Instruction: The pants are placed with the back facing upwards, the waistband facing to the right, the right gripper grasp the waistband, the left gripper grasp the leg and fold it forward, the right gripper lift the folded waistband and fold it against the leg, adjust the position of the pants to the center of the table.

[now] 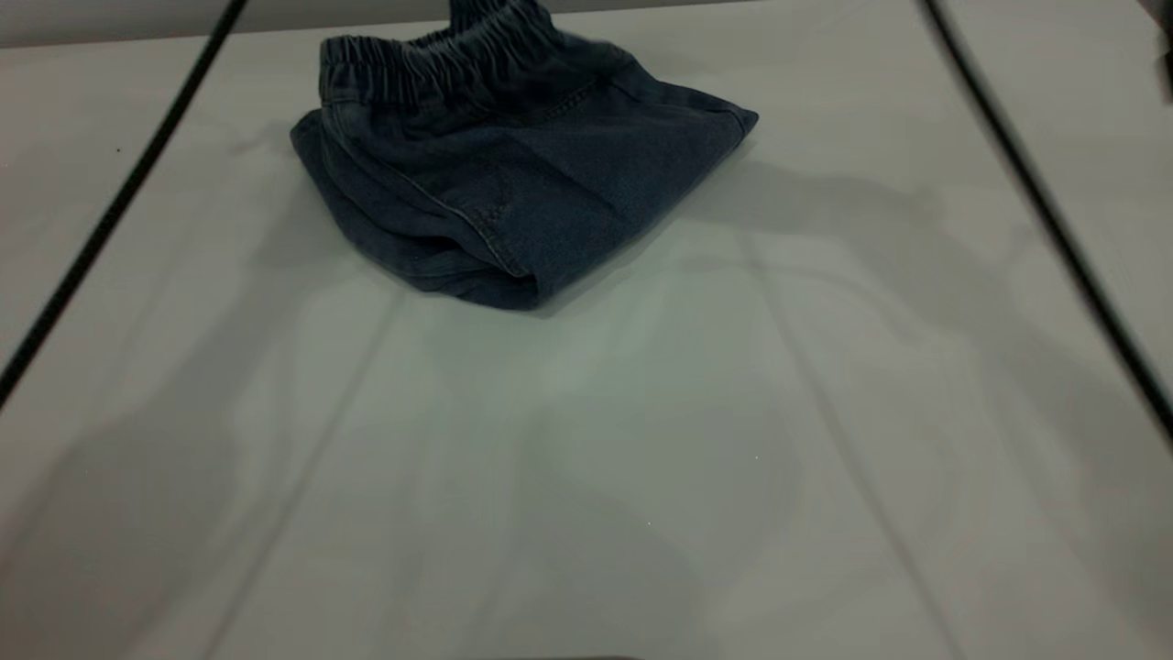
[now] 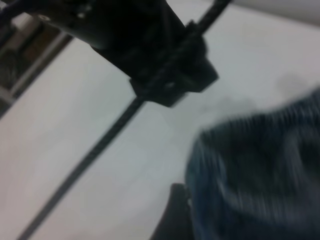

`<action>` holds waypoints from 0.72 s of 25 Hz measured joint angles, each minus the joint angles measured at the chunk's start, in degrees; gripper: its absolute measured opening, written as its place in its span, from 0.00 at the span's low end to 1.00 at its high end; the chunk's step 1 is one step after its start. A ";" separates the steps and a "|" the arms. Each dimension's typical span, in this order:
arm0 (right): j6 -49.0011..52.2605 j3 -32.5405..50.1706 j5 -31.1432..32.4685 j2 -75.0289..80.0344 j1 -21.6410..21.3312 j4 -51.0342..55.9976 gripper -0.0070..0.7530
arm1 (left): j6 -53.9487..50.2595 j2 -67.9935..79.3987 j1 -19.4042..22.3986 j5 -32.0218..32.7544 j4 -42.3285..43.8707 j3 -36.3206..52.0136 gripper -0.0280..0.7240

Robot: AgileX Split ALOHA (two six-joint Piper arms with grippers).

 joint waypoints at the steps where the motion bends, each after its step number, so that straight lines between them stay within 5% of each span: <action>1: 2.91 0.00 1.43 -0.28 -1.01 -2.96 0.79 | 1.45 0.00 -0.42 0.95 -1.03 0.00 0.72; 11: 17.08 0.00 7.23 -0.22 -5.59 -18.89 0.78 | 15.35 0.54 -10.20 1.44 -3.49 -1.15 0.72; 18: 18.75 0.00 10.49 -0.22 -5.76 -20.87 0.78 | 38.55 6.68 -10.74 1.44 -3.64 -1.15 0.72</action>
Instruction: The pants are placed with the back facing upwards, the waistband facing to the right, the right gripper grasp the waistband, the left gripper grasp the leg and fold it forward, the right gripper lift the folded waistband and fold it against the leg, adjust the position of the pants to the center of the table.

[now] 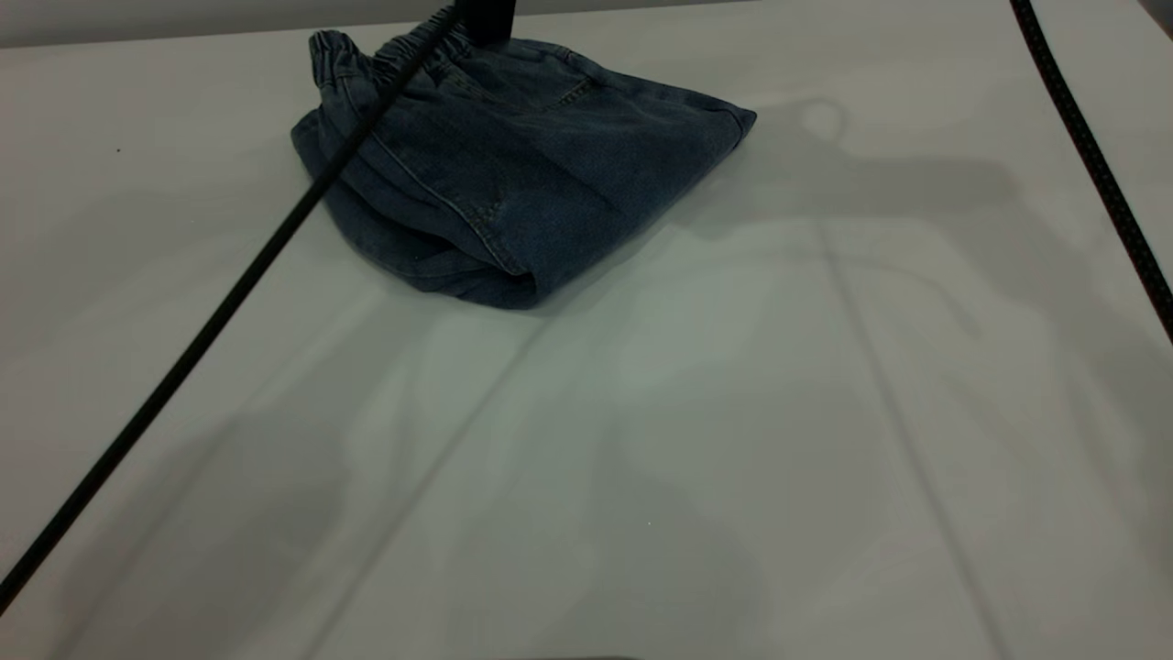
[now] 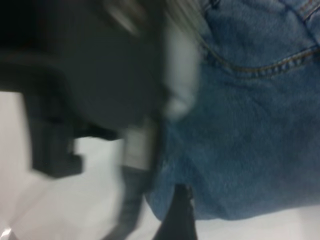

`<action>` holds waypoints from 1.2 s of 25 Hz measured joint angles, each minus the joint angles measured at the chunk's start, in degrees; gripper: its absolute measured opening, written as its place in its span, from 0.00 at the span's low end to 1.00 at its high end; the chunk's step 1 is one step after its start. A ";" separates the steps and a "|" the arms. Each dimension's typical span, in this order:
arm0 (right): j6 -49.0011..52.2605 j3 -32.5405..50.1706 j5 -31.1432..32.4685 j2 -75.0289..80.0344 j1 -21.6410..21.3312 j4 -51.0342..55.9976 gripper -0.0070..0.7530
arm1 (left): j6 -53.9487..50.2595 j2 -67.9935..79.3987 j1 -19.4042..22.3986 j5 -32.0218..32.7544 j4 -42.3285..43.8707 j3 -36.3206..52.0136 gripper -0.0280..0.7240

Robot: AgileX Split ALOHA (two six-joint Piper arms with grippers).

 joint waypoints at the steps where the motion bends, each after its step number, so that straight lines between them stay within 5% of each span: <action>1: 0.00 0.00 0.21 0.00 0.00 -0.11 0.78 | 2.10 1.01 0.11 0.00 0.08 0.00 0.72; 8: 0.23 0.00 0.63 0.00 -0.07 -2.34 0.78 | 12.07 7.41 0.65 0.00 -1.61 0.00 0.72; 16: 0.41 0.00 0.32 0.00 -0.10 -2.92 0.78 | 10.61 11.17 0.79 0.00 -4.04 -0.84 0.72; 30: 0.41 0.00 0.66 0.00 -6.02 -2.92 0.78 | -33.49 12.26 -4.15 -0.19 -6.63 -4.28 0.72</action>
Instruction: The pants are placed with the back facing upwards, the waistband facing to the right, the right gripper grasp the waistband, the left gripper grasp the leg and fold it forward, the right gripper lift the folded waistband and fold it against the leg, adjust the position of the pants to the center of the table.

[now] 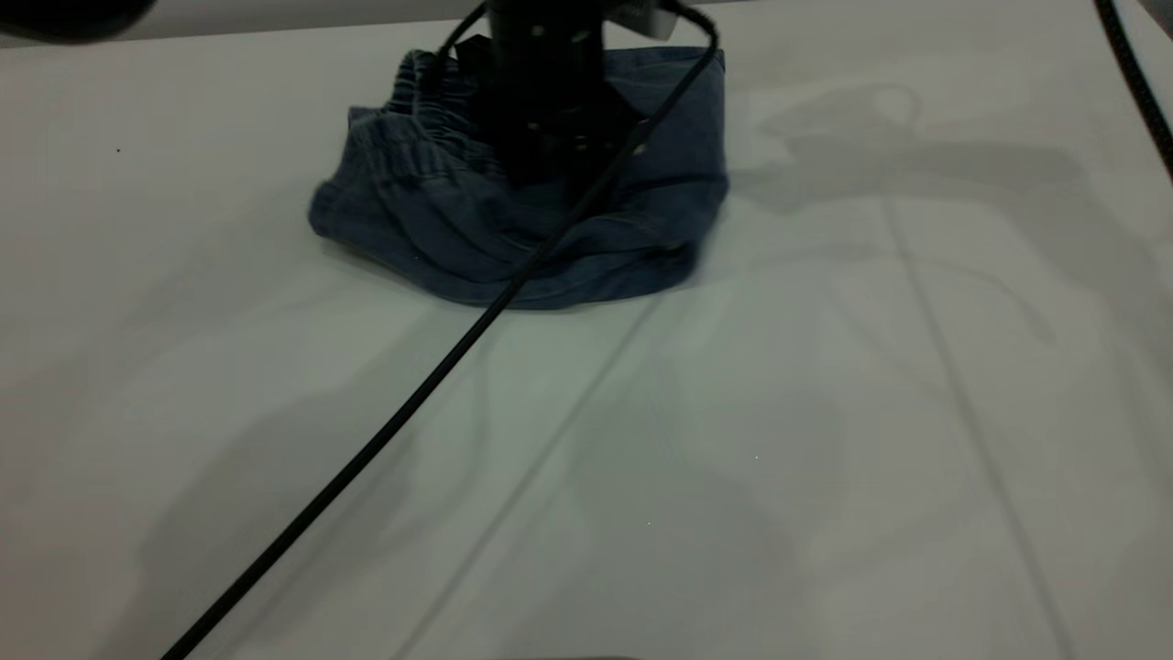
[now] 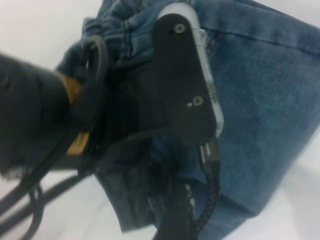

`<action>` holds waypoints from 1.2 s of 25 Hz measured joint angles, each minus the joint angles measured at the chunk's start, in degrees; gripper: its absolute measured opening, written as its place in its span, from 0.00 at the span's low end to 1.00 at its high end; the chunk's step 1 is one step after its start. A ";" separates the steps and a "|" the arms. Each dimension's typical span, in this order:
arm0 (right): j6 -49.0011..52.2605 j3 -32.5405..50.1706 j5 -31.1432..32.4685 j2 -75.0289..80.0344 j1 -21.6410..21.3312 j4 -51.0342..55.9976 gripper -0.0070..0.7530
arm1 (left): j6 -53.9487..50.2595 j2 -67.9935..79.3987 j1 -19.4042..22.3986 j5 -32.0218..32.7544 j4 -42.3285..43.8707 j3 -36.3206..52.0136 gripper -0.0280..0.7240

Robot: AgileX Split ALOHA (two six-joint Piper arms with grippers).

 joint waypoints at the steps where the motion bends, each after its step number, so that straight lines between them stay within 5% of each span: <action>1: 0.00 0.00 0.00 0.00 -0.40 0.00 0.78 | -1.41 0.14 -0.24 0.00 -0.14 -0.46 0.72; 13: 0.25 -2.26 3.32 -4.62 -2.21 -1.20 0.78 | -4.12 -1.44 -1.07 0.18 1.46 -12.30 0.72; 30: 7.47 -2.72 16.59 -28.70 -2.68 -4.09 0.78 | -5.20 -22.11 -1.13 0.18 11.06 -12.39 0.72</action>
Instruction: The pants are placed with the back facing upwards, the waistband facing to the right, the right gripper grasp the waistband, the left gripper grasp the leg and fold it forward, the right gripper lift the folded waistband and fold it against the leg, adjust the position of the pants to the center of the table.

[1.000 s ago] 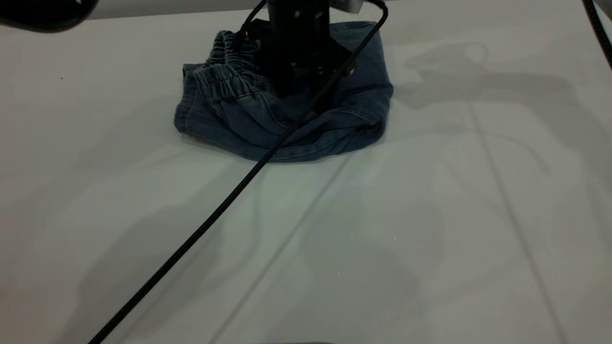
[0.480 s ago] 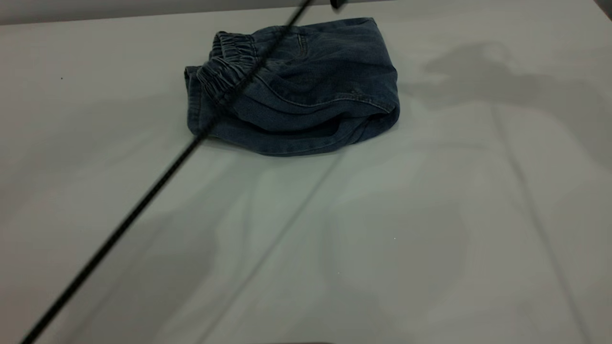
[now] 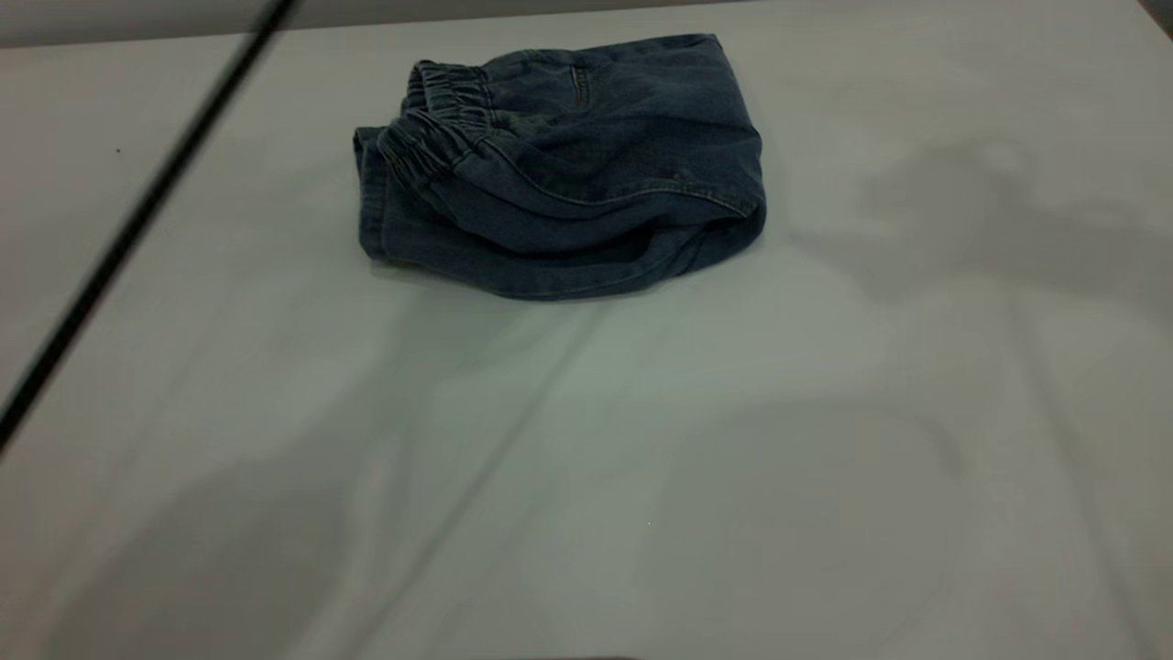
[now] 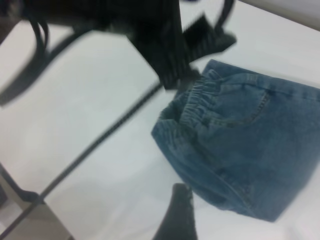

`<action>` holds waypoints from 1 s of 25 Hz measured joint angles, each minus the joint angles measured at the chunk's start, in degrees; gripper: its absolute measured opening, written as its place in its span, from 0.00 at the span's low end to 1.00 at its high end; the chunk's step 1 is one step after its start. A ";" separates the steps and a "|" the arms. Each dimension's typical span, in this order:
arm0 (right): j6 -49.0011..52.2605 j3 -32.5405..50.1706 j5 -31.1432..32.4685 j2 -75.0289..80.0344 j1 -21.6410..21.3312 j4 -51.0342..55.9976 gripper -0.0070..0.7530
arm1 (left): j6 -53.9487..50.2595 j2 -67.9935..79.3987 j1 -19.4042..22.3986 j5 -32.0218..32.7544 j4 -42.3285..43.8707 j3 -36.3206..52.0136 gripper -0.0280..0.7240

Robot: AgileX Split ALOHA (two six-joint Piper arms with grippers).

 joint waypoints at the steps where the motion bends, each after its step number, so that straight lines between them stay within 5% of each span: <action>1: 0.93 0.00 0.32 -1.19 0.00 -0.52 0.78 | -0.13 -1.71 0.00 0.00 0.00 0.61 0.72; 12: 11.57 1.81 1.28 -15.78 0.00 -9.34 0.78 | -3.88 -26.31 0.00 0.00 0.00 26.48 0.72; 25: 14.31 28.50 1.65 -43.16 0.00 -13.17 0.78 | -4.29 -61.15 0.00 0.00 -4.75 62.02 0.72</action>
